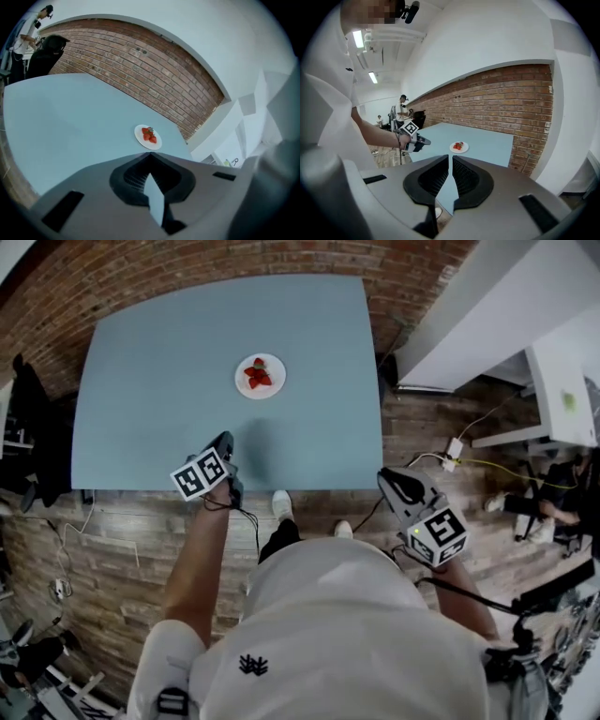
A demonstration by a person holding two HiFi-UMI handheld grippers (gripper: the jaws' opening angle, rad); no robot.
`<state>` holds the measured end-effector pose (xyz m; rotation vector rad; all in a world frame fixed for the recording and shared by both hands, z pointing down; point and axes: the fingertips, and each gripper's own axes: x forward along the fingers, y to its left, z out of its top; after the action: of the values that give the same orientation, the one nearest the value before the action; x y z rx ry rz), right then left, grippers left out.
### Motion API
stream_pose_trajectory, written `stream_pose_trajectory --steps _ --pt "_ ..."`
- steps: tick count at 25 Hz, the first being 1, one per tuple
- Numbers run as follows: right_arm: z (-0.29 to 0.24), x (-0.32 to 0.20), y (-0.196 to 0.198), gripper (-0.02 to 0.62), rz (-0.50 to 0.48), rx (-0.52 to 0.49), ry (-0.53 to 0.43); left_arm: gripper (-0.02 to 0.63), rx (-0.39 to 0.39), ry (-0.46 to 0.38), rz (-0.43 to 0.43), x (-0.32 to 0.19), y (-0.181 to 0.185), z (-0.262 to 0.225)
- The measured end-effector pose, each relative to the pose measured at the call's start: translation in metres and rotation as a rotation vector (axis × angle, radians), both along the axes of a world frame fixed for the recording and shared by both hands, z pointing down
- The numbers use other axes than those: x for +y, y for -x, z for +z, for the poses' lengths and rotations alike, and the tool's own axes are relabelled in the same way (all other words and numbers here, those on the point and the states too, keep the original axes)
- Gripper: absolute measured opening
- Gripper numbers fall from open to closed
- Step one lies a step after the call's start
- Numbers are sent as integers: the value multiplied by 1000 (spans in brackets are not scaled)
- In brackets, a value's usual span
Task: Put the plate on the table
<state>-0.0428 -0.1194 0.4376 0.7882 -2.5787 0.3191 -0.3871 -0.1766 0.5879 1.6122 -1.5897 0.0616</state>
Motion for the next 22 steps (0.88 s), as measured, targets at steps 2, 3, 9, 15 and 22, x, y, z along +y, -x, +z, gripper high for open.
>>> stream_pose_trajectory --steps 2,3,9,15,22 --pt "-1 5 -8 7 -37 -9 -5 1 20 -43 22 31 -25 -22" --pt "-1 9 -10 6 -58 -13 -7 2 27 -72 31 45 -36 -34" --pt "2 36 -17 6 -185 -23 -8 2 51 -229 143 124 -117 -111" --pt "-4 72 -27 7 -312 -27 -38 2 34 -306 258 187 -209 -155" --pt "-4 101 -50 6 -341 -42 -29 2 39 -302 331 215 -268 -161"
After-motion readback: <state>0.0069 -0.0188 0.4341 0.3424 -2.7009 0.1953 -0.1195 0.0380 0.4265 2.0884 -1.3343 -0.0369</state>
